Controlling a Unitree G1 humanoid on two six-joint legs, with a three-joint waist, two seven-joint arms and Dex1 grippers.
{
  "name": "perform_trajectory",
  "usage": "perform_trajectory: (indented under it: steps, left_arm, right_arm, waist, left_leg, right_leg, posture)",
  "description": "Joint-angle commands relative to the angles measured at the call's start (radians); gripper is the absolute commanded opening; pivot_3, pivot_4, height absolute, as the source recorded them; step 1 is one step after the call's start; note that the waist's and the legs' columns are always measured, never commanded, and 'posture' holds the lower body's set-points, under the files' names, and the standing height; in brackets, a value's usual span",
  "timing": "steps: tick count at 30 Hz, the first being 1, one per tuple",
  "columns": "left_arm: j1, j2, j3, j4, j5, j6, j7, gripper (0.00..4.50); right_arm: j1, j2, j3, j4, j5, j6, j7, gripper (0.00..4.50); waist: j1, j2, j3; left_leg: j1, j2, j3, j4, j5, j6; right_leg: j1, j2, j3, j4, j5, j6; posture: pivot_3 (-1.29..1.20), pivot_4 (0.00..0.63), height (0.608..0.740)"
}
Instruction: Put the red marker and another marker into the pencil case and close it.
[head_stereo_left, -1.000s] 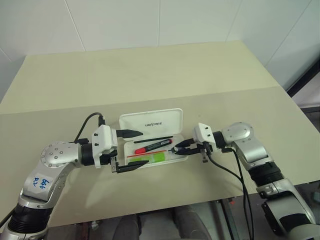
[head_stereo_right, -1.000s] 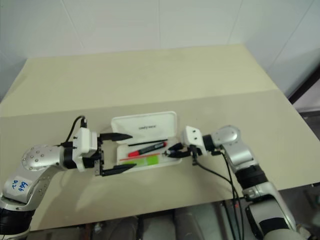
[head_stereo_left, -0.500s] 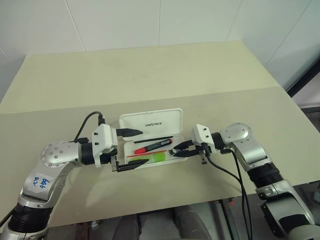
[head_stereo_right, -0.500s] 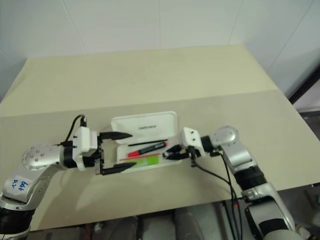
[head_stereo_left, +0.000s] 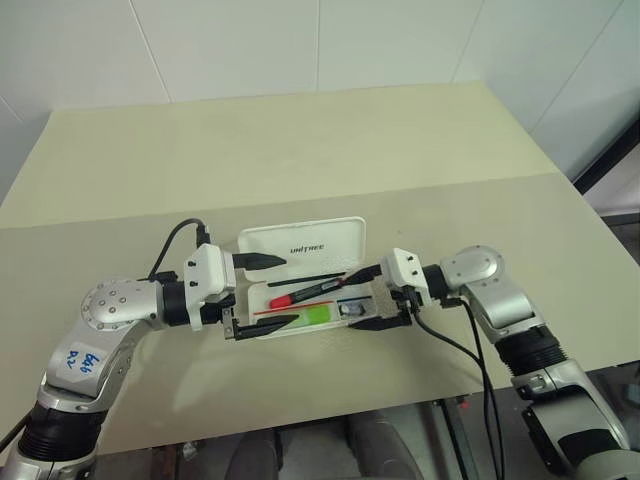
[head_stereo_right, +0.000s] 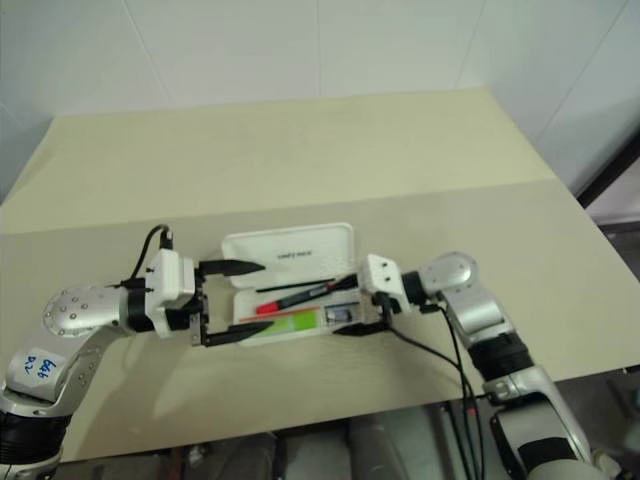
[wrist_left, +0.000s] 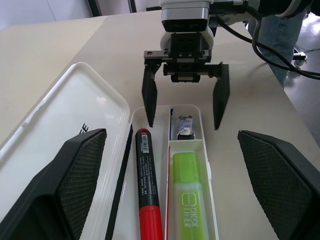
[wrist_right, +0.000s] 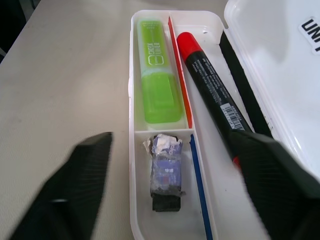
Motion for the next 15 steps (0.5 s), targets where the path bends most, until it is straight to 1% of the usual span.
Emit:
perform_trajectory:
  steps: [1,4,9,12,15]
  left_arm:
    - [-0.012,0.005,0.005,-0.013,0.002,-0.019,-0.006,4.5]
    - [-0.013,0.007,0.008,-0.011,0.001,-0.019,-0.007,4.5]
    - [0.017,0.022,0.038,-0.019,-0.005,-0.021,-0.014,4.5]
    - [0.064,0.038,0.08,-0.024,-0.017,-0.029,-0.025,4.5]
    - [0.1,0.046,0.126,-0.008,-0.03,-0.04,-0.035,3.82]
  right_arm:
    - [-0.018,-0.006,-0.023,-0.055,0.032,0.009,0.005,4.46]
    - [-0.013,-0.029,-0.04,-0.108,0.052,0.032,0.008,4.46]
    - [0.072,-0.135,-0.134,-0.307,0.165,0.153,0.002,4.46]
    - [0.171,-0.218,-0.259,-0.416,0.239,0.219,-0.042,4.46]
    - [0.25,-0.276,-0.382,-0.483,0.297,0.274,-0.095,4.5]
  waist:
    - [0.0,0.0,0.0]
    - [0.001,0.0,0.0]
    - [0.005,0.0,0.0]
    - [0.012,0.0,0.0]
    - [0.02,0.001,0.0]
  left_leg:
    - [0.0,0.0,0.0,0.0,0.0,0.0]
    - [0.0,0.0,0.0,0.0,0.0,0.0]
    - [-0.003,0.0,-0.003,0.0,0.0,0.0]
    - [-0.007,0.0,-0.006,0.0,0.0,0.0]
    - [-0.009,0.0,-0.007,0.0,-0.001,0.0]
  right_leg:
    - [0.0,0.0,0.0,0.0,0.0,0.0]
    - [0.0,0.0,0.0,0.0,0.0,0.0]
    - [-0.001,0.0,-0.002,-0.001,0.0,0.0]
    - [-0.003,-0.001,-0.004,-0.002,0.0,0.0]
    - [-0.004,-0.001,-0.006,-0.003,-0.001,0.0]
  posture:
    - [0.0,0.15,0.74]
    - [0.0,0.15,0.74]
    - [0.0,0.15,0.74]
    - [0.0,0.15,0.74]
    - [0.0,0.15,0.74]
